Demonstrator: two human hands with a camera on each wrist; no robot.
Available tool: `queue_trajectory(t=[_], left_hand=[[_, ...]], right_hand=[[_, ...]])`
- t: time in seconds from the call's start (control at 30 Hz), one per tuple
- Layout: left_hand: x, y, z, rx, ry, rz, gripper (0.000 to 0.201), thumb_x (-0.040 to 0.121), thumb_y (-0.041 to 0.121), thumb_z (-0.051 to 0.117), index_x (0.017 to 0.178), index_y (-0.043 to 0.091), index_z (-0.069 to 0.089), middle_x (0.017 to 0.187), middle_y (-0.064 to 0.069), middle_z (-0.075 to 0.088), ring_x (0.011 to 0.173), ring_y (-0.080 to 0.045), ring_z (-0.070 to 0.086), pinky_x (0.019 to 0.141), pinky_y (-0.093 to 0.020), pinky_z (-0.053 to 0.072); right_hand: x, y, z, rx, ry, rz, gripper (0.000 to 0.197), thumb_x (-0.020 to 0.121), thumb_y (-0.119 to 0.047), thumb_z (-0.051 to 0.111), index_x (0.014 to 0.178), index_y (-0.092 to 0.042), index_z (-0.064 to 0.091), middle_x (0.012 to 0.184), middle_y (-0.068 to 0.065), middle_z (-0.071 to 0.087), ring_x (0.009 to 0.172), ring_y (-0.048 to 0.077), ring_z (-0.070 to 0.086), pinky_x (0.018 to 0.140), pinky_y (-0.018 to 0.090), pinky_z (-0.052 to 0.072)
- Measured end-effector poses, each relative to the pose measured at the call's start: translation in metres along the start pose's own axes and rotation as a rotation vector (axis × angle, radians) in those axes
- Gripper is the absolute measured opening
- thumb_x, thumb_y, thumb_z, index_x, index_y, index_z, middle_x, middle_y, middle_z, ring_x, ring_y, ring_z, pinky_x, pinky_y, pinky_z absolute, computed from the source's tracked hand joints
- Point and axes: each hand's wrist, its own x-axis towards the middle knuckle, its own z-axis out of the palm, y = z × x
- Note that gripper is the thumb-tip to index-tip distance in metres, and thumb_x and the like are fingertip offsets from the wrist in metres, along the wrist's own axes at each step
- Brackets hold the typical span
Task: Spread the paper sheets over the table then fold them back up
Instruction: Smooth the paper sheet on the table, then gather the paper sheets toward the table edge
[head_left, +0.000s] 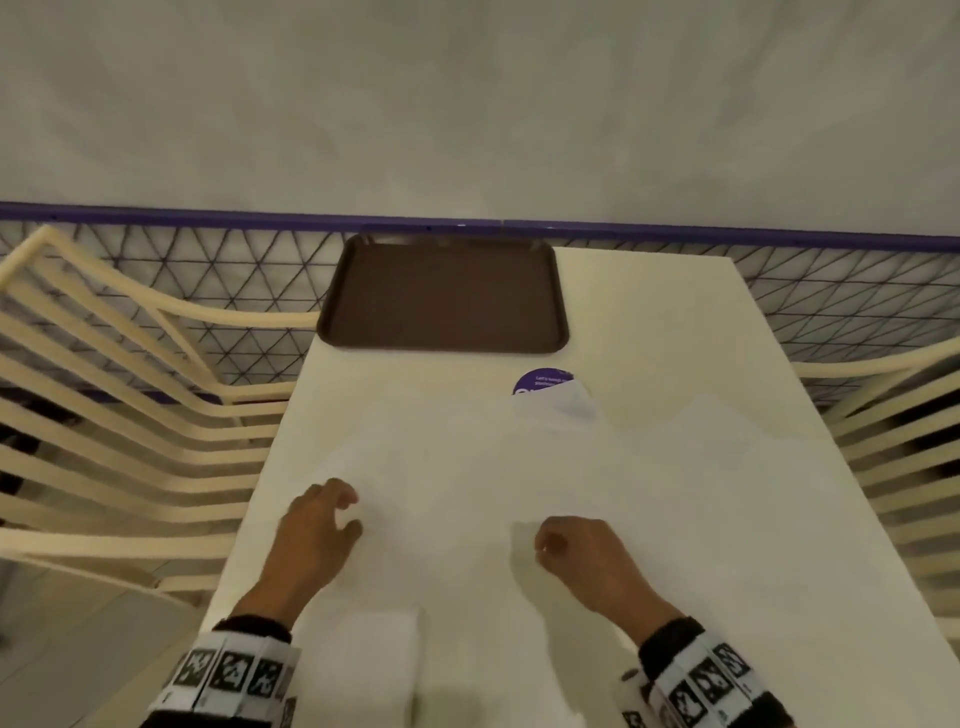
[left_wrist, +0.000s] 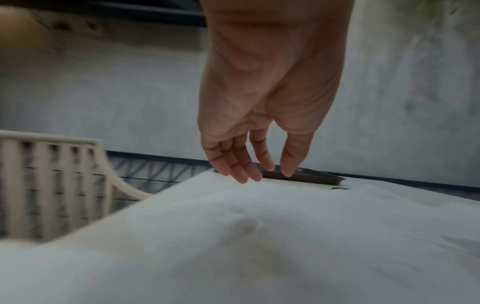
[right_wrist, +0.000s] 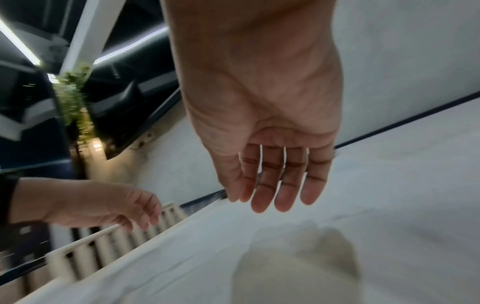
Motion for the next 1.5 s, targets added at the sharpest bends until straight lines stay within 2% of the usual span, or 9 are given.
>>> queue_trajectory(t=[0.13, 0.33, 0.4, 0.73, 0.93, 1.03, 1.23, 1.4, 1.5], left_hand=[[0.056, 0.061, 0.042, 0.006, -0.071, 0.216, 0.018, 0.082, 0.012, 0.064, 0.1, 0.009, 0.061, 0.094, -0.003, 0.057, 0.093, -0.028, 0.058, 0.082, -0.033, 0.045], [0.119, 0.151, 0.1, 0.152, -0.105, 0.376, 0.033, 0.089, 0.026, 0.059, 0.119, 0.013, 0.055, 0.121, -0.006, 0.058, 0.11, -0.026, 0.051, 0.095, -0.035, 0.04], [0.136, 0.172, 0.113, 0.2, -0.154, 0.411, 0.043, 0.09, 0.03, 0.058, 0.128, 0.014, 0.049, 0.13, -0.007, 0.052, 0.117, -0.027, 0.047, 0.098, -0.036, 0.038], [0.176, 0.246, 0.145, 0.284, -0.265, 0.274, 0.048, 0.087, 0.047, 0.056, 0.126, 0.02, 0.052, 0.13, -0.01, 0.047, 0.121, -0.034, 0.039, 0.102, -0.041, 0.03], [0.165, 0.264, 0.13, -0.102, -0.295, 0.357, 0.021, 0.085, 0.016, 0.065, 0.105, 0.01, 0.064, 0.117, -0.008, 0.062, 0.115, -0.025, 0.054, 0.087, -0.023, 0.035], [0.141, 0.272, 0.101, -0.139, -0.249, 0.447, 0.032, 0.089, 0.013, 0.061, 0.12, 0.005, 0.059, 0.12, -0.006, 0.06, 0.117, -0.023, 0.052, 0.091, -0.019, 0.032], [0.083, 0.274, 0.032, -0.25, -0.227, 0.633, 0.02, 0.091, 0.01, 0.057, 0.095, 0.027, 0.066, 0.091, 0.002, 0.058, 0.087, -0.011, 0.056, 0.076, -0.015, 0.039], [0.053, 0.264, 0.001, -0.3, -0.185, 0.625, 0.012, 0.084, 0.02, 0.067, 0.092, 0.029, 0.069, 0.093, 0.004, 0.062, 0.087, -0.007, 0.058, 0.077, -0.019, 0.043], [0.04, 0.255, -0.004, -0.341, -0.034, 0.608, 0.011, 0.082, 0.02, 0.069, 0.079, 0.03, 0.071, 0.083, 0.008, 0.066, 0.079, -0.004, 0.059, 0.07, -0.01, 0.041]], right_hand=[[-0.015, 0.054, -0.043, 0.054, 0.209, 0.089, 0.03, 0.082, -0.011, 0.064, 0.067, -0.034, 0.053, 0.071, -0.014, 0.062, 0.071, 0.004, 0.059, 0.066, 0.012, 0.043], [-0.044, 0.113, -0.073, 0.114, 0.333, 0.237, 0.036, 0.083, -0.009, 0.065, 0.064, -0.037, 0.052, 0.065, -0.02, 0.062, 0.082, -0.011, 0.053, 0.067, 0.004, 0.04], [-0.052, 0.124, -0.076, 0.124, 0.317, 0.259, 0.034, 0.083, -0.009, 0.065, 0.066, -0.037, 0.053, 0.074, -0.036, 0.059, 0.082, -0.012, 0.052, 0.068, 0.003, 0.039], [-0.072, 0.163, -0.084, 0.149, 0.217, 0.292, 0.029, 0.084, -0.016, 0.064, 0.071, -0.041, 0.055, 0.095, -0.028, 0.057, 0.085, 0.005, 0.055, 0.067, 0.009, 0.042], [-0.058, 0.14, -0.106, 0.193, 0.209, 0.243, 0.021, 0.083, -0.014, 0.065, 0.079, -0.035, 0.061, 0.08, -0.014, 0.063, 0.079, 0.002, 0.056, 0.07, 0.009, 0.039], [-0.034, 0.109, -0.124, 0.148, 0.28, 0.137, 0.028, 0.083, -0.017, 0.068, 0.11, -0.024, 0.062, 0.102, -0.015, 0.058, 0.099, 0.004, 0.051, 0.081, 0.011, 0.031], [0.021, 0.032, -0.154, 0.195, 0.357, -0.035, 0.068, 0.079, -0.028, 0.072, 0.138, -0.024, 0.039, 0.14, -0.007, 0.042, 0.13, 0.009, 0.034, 0.098, 0.014, 0.025], [0.039, -0.013, -0.156, 0.183, 0.292, -0.087, 0.008, 0.084, -0.024, 0.066, 0.09, -0.018, 0.065, 0.087, 0.001, 0.065, 0.082, 0.02, 0.057, 0.07, 0.03, 0.042], [0.037, -0.021, -0.148, 0.154, 0.227, -0.145, 0.014, 0.084, -0.021, 0.065, 0.071, -0.023, 0.059, 0.065, -0.005, 0.056, 0.069, 0.021, 0.053, 0.063, 0.031, 0.04]])
